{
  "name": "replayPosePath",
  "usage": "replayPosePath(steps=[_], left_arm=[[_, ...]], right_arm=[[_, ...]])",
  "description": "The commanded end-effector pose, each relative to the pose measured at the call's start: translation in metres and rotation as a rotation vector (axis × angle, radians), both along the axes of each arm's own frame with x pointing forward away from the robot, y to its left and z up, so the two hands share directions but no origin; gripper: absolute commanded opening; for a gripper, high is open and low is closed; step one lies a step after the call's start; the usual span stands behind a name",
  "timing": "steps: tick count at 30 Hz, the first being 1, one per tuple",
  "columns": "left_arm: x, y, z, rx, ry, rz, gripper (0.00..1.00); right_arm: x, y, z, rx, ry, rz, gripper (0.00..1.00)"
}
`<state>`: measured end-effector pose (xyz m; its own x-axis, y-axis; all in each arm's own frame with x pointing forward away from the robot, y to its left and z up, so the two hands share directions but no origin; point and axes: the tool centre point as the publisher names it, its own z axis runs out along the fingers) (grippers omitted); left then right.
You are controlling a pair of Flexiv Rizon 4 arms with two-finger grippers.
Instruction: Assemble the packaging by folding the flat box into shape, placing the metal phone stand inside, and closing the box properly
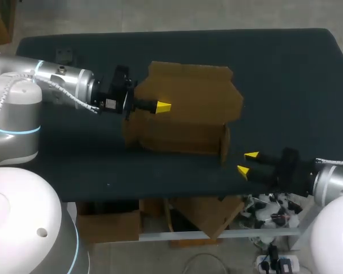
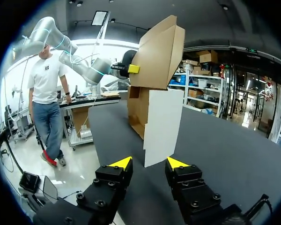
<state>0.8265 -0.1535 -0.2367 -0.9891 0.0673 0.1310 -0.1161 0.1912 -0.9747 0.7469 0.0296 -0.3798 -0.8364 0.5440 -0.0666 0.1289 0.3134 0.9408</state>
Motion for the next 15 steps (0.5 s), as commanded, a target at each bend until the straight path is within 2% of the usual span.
replayPosePath(steps=[1,5,7,9,12,15], left_arm=[[0.000,0.000,-0.003,0.000,0.001,-0.003,0.00],[0.000,0.000,-0.003,0.000,0.001,-0.003,0.00],[0.000,0.000,-0.003,0.000,0.001,-0.003,0.00],[0.000,0.000,-0.003,0.000,0.001,-0.003,0.00],[0.000,0.000,-0.003,0.000,0.001,-0.003,0.00],[0.000,0.000,-0.003,0.000,0.001,-0.003,0.00]], right_arm=[[0.007,-0.011,0.005,-0.005,0.001,0.039,0.47],[0.012,-0.016,0.005,-0.008,-0.009,0.069,0.49],[0.016,-0.018,0.006,-0.015,-0.013,0.087,0.58],[0.020,-0.020,0.006,-0.014,-0.019,0.107,0.60],[0.024,-0.020,0.008,-0.026,-0.031,0.136,0.58],[0.030,-0.019,0.011,-0.035,-0.036,0.160,0.50]])
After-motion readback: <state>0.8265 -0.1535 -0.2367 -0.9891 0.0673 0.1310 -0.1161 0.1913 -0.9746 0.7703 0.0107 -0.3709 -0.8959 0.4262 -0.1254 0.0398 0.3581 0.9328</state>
